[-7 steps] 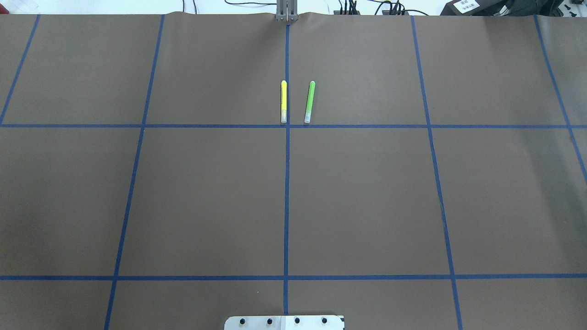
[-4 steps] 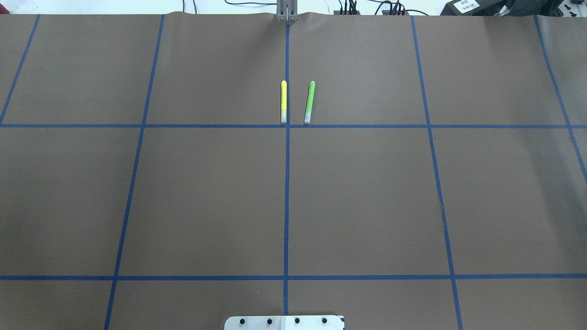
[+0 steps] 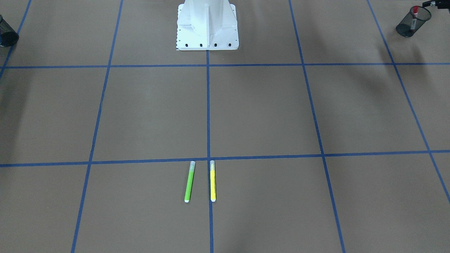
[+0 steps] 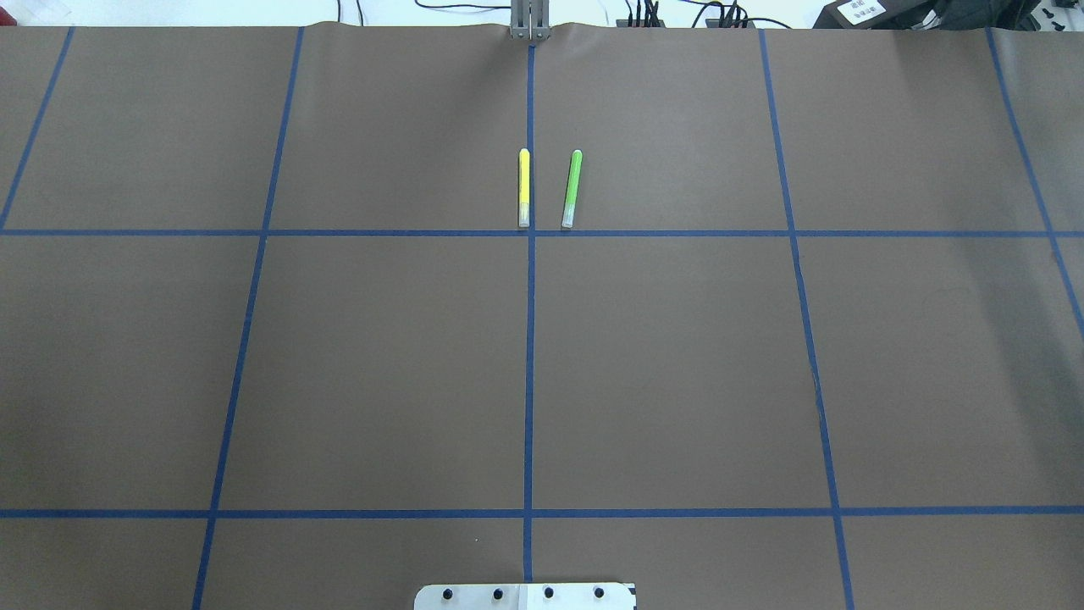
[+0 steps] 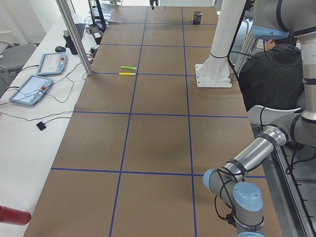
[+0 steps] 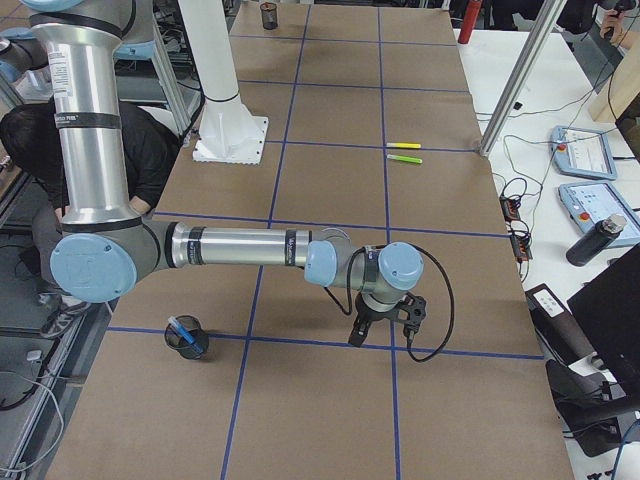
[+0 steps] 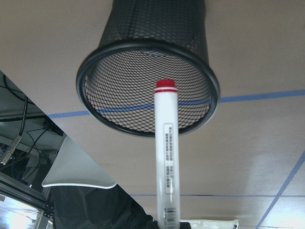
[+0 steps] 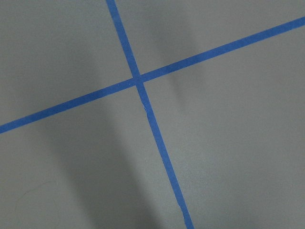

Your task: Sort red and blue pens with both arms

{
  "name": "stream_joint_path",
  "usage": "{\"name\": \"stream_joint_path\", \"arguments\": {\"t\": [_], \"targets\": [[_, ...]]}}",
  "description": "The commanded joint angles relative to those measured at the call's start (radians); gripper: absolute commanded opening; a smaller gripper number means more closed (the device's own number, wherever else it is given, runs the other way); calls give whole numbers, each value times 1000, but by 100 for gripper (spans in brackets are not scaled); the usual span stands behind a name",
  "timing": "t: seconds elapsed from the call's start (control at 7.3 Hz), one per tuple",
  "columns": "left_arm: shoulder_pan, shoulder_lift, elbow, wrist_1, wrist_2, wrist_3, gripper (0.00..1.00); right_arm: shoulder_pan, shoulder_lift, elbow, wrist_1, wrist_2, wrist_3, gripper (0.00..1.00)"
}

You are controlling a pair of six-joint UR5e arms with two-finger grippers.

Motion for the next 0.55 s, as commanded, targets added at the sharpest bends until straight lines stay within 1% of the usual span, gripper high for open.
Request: {"name": "stream_joint_path", "arguments": {"t": [0.0,0.14,0.27,0.41], "targets": [[0,-41,-2,-55,-43,1,100,1,3,11,0,0,0,100],[0,-69,-8,-81,-60,1,100,1,6,15,0,-1,0,100],[0,-119,-14,-96,-61,3,100,-1,8,15,2,-3,-2,100],[2,-180,-29,-140,-60,1,100,1,8,28,2,-2,-5,100]]}}
